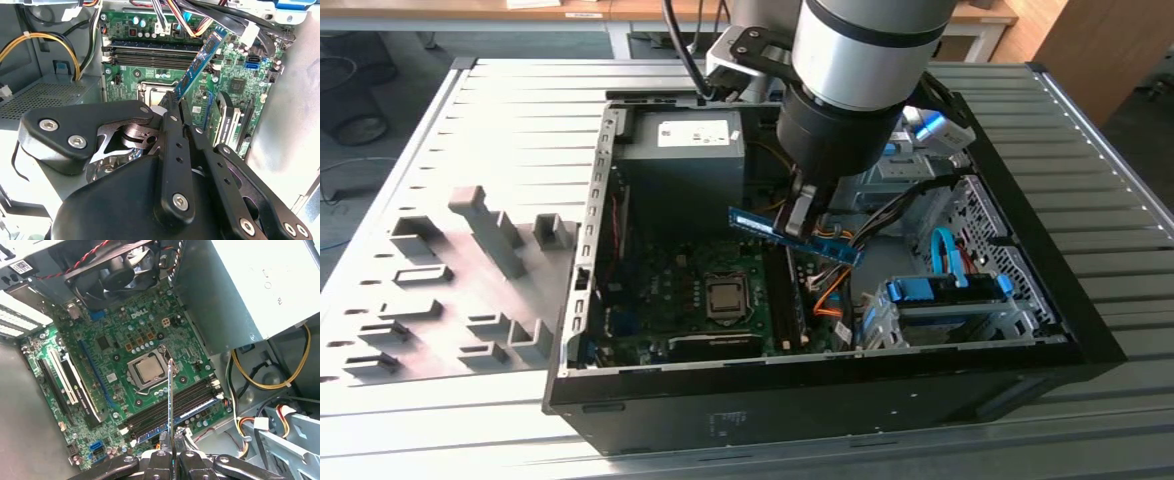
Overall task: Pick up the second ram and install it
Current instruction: 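Insert the second ram into the second slot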
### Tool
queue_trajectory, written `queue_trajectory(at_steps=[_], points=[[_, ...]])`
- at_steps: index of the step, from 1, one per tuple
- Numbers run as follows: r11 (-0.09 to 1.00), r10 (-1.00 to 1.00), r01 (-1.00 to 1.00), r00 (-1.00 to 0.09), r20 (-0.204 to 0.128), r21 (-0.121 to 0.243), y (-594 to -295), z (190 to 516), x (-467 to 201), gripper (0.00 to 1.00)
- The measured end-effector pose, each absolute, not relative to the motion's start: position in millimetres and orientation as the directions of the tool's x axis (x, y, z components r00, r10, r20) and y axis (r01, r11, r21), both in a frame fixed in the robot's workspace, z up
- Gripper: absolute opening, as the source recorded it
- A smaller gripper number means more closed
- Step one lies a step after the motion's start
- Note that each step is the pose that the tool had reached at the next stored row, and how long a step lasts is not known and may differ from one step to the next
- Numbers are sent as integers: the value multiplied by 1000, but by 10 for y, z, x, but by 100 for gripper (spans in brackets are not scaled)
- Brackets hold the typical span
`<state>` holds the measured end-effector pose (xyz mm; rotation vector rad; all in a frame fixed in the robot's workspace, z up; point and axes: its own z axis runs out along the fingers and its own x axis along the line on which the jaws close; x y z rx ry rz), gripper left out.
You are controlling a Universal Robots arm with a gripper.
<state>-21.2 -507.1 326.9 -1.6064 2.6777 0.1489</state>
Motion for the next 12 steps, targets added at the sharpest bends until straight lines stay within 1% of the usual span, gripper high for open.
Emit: queue_trajectory(at_steps=[12], points=[[504, -859, -860, -509, -62, 74, -5071, 3268, -212, 14]])
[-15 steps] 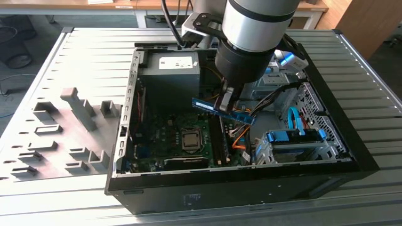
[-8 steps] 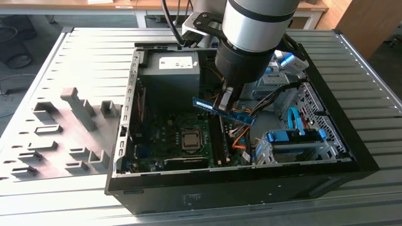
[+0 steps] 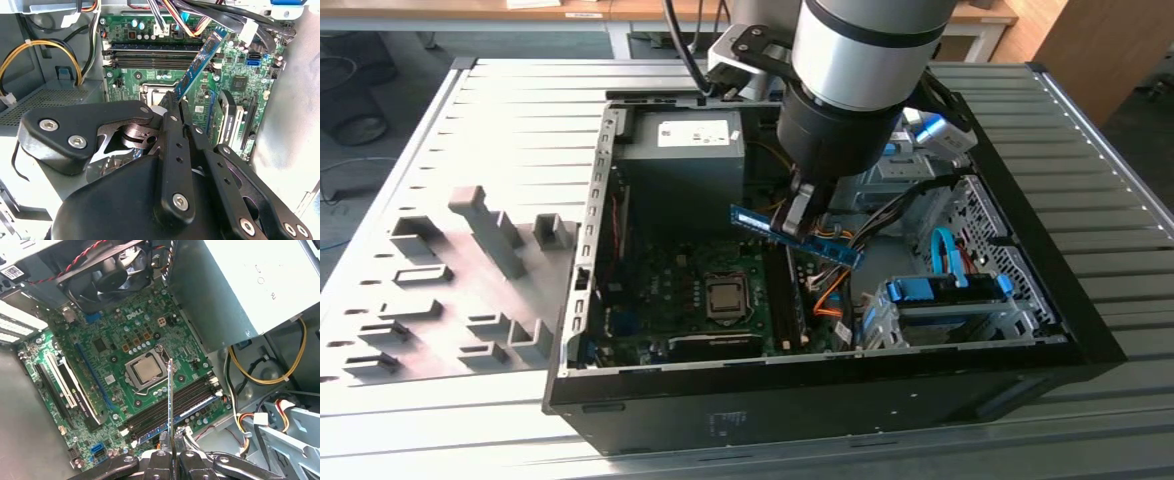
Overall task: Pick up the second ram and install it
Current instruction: 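Insert the second ram into the second slot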
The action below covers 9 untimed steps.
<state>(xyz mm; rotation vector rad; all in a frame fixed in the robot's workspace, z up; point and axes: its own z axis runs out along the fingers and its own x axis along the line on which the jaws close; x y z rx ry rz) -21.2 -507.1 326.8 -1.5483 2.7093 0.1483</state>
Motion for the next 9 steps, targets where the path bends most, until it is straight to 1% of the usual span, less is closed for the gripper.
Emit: queue_trajectory(at_steps=[9], points=[[528, -844, -846, -533, -62, 74, -5071, 3267, -212, 14]])
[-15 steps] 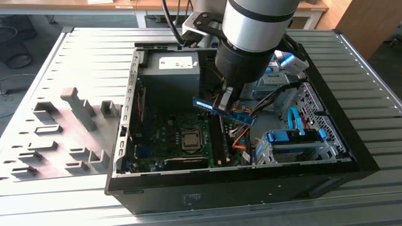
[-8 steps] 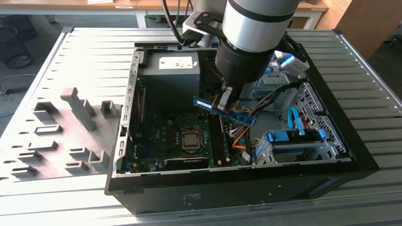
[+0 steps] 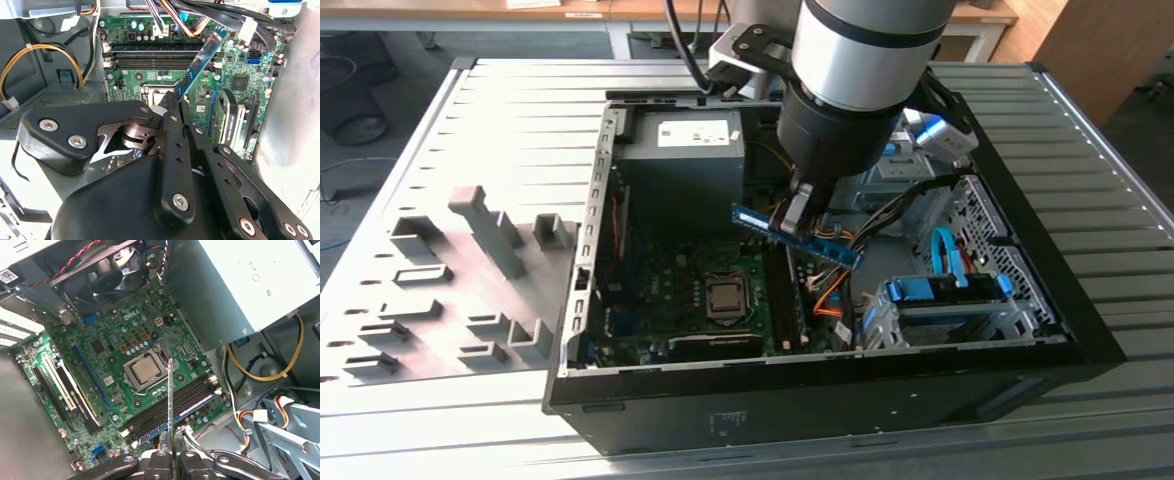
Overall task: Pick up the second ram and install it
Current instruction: 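Insert the second ram into the second slot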
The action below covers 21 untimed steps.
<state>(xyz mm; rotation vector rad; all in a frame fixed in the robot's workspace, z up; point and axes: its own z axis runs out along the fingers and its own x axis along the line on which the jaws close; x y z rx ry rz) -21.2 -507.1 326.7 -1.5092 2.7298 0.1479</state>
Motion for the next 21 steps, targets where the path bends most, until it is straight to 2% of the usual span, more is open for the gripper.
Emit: queue_trajectory(at_steps=[21], points=[[582, -808, -810, -586, -62, 74, -5071, 3266, -212, 14]])
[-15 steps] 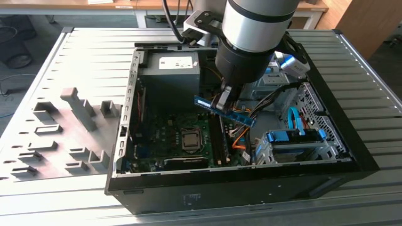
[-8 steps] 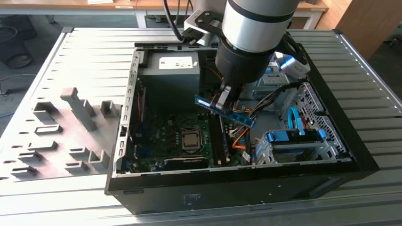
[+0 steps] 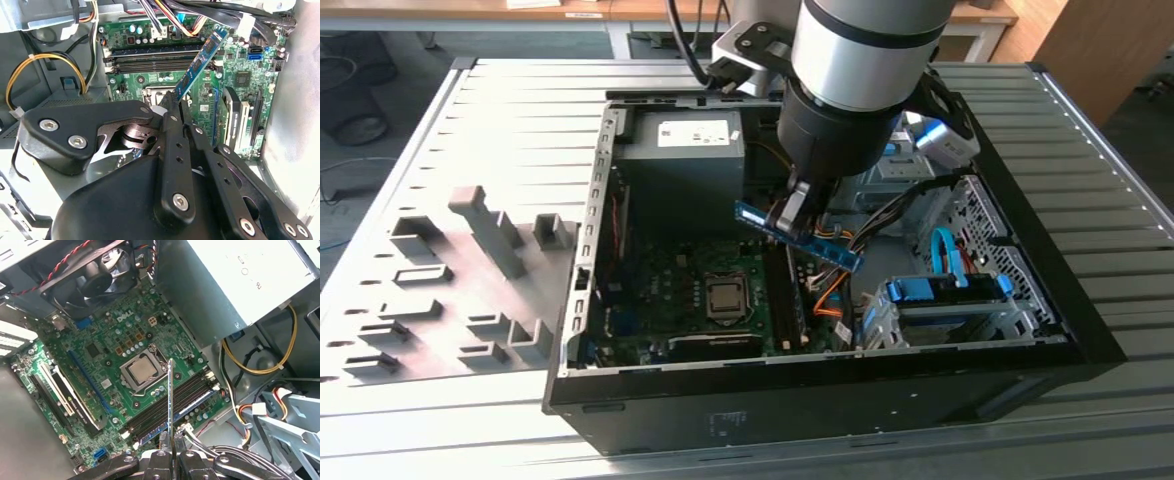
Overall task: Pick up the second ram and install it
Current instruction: 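Insert the second ram into the second slot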
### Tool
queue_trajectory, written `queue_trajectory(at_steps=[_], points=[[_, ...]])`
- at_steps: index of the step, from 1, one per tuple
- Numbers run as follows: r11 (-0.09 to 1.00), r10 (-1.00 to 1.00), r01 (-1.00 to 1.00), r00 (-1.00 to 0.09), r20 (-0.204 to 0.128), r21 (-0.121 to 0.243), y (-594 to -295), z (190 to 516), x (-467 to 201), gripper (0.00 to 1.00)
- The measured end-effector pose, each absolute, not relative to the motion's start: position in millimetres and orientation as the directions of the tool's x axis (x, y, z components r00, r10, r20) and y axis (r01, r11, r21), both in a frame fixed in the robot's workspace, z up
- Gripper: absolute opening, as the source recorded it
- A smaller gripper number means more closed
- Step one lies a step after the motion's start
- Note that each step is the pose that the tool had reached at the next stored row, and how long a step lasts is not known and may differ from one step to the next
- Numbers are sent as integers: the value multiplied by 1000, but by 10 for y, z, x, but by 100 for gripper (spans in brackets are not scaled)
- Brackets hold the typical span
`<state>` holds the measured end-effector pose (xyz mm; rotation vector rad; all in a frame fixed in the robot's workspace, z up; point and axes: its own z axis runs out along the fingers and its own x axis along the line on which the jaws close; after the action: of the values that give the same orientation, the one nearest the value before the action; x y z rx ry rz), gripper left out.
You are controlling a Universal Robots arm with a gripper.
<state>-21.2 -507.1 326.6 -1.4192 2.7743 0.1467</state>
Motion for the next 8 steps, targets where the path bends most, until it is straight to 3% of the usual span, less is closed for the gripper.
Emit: queue_trajectory(at_steps=[8], points=[[603, -792, -794, -607, -62, 74, -5071, 3265, -212, 14]])
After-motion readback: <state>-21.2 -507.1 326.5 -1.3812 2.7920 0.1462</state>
